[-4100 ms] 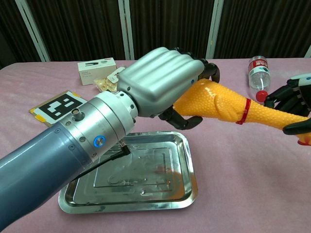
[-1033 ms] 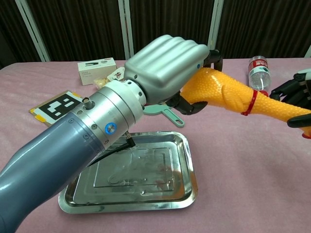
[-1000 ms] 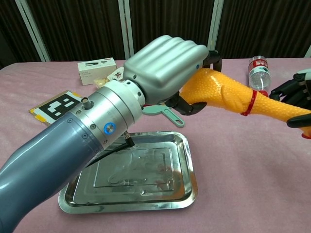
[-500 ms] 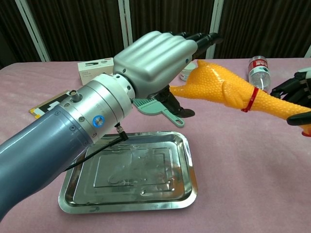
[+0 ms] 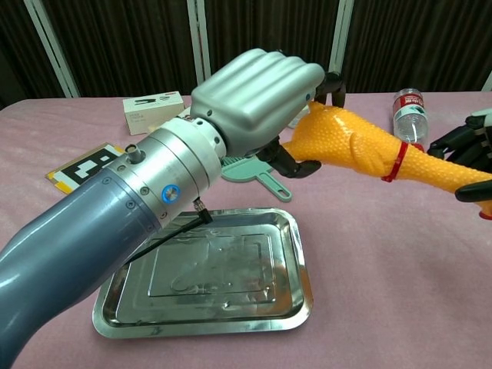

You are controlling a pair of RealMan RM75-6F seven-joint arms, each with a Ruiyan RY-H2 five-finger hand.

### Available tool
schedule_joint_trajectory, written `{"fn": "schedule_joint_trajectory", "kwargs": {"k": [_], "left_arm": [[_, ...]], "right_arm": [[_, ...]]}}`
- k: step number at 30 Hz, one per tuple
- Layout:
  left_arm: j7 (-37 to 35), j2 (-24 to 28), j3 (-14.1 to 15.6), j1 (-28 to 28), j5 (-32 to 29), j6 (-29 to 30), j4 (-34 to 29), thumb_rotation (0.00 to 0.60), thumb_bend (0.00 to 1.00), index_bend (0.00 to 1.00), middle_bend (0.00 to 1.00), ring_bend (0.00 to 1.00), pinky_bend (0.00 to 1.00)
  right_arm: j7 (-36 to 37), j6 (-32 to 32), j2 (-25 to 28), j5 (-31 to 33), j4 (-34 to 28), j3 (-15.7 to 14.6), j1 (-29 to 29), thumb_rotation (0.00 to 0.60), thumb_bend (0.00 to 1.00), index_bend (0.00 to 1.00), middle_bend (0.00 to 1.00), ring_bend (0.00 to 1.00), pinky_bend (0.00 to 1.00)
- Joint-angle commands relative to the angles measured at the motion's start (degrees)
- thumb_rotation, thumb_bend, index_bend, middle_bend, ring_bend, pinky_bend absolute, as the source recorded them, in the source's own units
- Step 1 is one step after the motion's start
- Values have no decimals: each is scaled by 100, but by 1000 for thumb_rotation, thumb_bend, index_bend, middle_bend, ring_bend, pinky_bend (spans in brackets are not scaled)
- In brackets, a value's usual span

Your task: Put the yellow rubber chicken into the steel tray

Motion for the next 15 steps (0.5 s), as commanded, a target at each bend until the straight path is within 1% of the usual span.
{"fn": "schedule_joint_trajectory", "kwargs": {"k": [1, 4, 8, 11, 15], "left_arm": [[-22, -20, 2, -13, 39, 32, 24, 600, 392, 503, 511, 411, 252], [-100, -54, 8, -26, 115, 96, 84, 600, 438, 590, 596, 492, 318], [-199, -105, 1, -42, 141, 129, 165, 600, 513, 687, 693, 580, 373], [-255, -138, -12, -61, 166, 153, 203, 600, 570, 732, 741, 620, 390], [-333, -182, -14, -75, 212, 199, 242, 600, 580, 766, 778, 646, 399]], "right_arm": [[1, -1, 7, 1, 0, -2, 0, 600, 1000, 965, 747, 751, 905], [6, -3, 7, 7, 4, -5, -4, 600, 1000, 966, 747, 751, 905], [11, 10, 10, -8, 3, -11, -7, 600, 1000, 967, 747, 751, 905], [13, 19, 17, -21, -2, -18, -9, 600, 1000, 969, 747, 751, 905], [17, 24, 18, -21, -4, -21, -13, 600, 1000, 969, 748, 751, 906]]}}
